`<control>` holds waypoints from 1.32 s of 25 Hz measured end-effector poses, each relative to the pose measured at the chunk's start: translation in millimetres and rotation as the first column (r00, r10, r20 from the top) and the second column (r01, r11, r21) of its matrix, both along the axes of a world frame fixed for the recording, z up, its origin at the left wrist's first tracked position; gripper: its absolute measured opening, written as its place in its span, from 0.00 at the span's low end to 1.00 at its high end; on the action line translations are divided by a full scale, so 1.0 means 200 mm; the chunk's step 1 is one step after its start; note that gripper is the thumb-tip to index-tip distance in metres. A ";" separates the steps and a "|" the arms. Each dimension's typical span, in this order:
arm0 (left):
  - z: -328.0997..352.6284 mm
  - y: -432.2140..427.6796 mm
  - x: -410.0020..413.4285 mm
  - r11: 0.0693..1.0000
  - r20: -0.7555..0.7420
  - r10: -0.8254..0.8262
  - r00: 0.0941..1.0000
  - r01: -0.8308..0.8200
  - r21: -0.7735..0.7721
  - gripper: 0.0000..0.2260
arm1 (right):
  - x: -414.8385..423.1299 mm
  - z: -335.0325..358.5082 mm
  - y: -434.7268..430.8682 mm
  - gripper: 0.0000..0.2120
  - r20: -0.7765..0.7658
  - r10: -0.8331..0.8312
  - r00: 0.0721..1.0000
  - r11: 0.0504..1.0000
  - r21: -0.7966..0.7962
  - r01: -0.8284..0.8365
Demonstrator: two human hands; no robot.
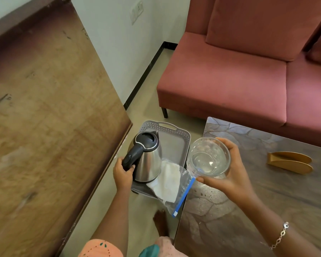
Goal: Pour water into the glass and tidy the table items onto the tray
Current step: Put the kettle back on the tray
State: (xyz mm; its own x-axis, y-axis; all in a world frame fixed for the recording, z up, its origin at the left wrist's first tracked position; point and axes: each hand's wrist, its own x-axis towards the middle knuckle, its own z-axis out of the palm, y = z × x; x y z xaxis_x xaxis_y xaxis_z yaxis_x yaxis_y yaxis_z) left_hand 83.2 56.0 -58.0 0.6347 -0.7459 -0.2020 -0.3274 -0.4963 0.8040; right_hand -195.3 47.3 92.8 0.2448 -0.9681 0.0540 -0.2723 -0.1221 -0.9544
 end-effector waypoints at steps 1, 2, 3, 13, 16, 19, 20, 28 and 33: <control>0.00 0.01 0.00 1.000 -0.012 0.007 1.000 -0.007 0.011 0.12 | 0.00 0.00 0.01 0.41 -0.001 0.004 1.000 1.000 0.002 -0.004; -0.01 0.03 0.01 1.000 -0.016 0.014 1.000 -0.014 0.026 0.12 | -0.01 -0.01 0.02 0.41 -0.002 0.009 1.000 1.000 0.001 -0.009; -0.01 0.04 0.02 0.999 -0.015 0.020 1.000 -0.019 0.044 0.12 | -0.01 -0.01 0.02 0.41 -0.001 0.013 1.000 1.000 -0.001 -0.013; -0.06 0.14 0.02 0.989 -0.056 0.092 0.994 -0.085 0.123 0.13 | -0.01 -0.01 0.07 0.40 0.011 0.030 0.999 0.999 -0.013 -0.029; -0.06 0.15 0.01 0.984 -0.050 0.094 0.994 -0.085 0.158 0.14 | -0.02 -0.01 0.09 0.40 0.017 0.026 1.000 1.000 -0.017 -0.026; -0.07 0.16 0.00 0.980 -0.044 0.094 0.995 -0.084 0.182 0.14 | -0.05 -0.02 0.10 0.40 0.025 0.025 0.999 1.000 -0.011 -0.025; -0.07 0.16 0.00 0.978 -0.043 0.099 0.994 -0.090 0.187 0.14 | -0.06 -0.02 0.11 0.40 0.026 0.023 0.999 1.000 -0.009 -0.023; -0.05 0.22 -0.14 0.961 -0.088 0.193 0.977 -0.170 0.220 0.37 | -0.13 -0.05 0.12 0.42 0.014 0.001 1.000 1.000 0.003 -0.001; -0.04 0.30 -0.54 0.972 0.005 0.099 0.995 -0.097 0.212 0.47 | -0.17 -0.05 0.13 0.42 -0.001 -0.002 1.000 1.000 0.007 0.002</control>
